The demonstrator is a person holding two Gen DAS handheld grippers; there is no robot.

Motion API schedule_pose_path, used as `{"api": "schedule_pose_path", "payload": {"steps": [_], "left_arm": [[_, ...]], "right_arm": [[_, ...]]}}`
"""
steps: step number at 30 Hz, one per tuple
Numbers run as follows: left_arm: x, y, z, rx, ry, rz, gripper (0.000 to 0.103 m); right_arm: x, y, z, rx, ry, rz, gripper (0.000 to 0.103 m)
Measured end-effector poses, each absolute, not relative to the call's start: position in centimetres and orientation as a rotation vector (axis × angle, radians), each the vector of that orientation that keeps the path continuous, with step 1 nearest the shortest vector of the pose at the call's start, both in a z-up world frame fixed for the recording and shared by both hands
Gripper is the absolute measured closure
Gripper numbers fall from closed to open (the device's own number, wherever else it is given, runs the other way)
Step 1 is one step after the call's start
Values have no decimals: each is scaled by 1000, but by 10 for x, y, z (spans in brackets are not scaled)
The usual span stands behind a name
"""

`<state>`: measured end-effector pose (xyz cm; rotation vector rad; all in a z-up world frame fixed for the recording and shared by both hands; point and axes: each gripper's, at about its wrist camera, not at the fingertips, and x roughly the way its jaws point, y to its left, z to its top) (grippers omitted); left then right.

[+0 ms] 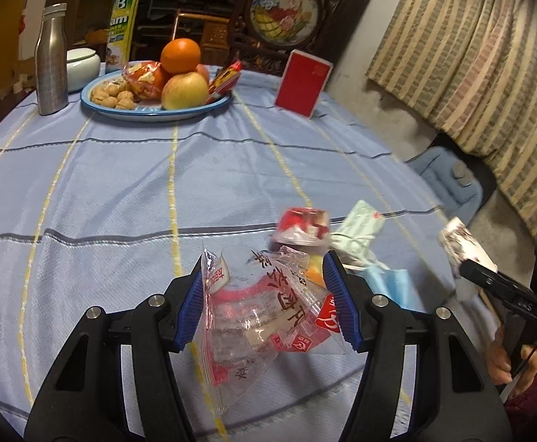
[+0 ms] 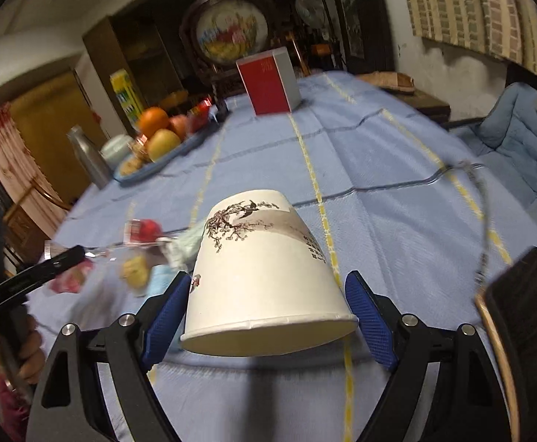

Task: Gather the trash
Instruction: 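Carry the cup and wrapper to the red wastebasket and open both tools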

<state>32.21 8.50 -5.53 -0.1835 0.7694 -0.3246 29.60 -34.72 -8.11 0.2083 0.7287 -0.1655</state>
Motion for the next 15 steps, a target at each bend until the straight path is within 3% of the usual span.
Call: {"api": "schedule_pose_path", "payload": {"steps": [15], "left_arm": [[218, -11, -13, -45, 642, -498, 43]], "right_arm": [[98, -385, -43, 276, 552, -250, 19]]}}
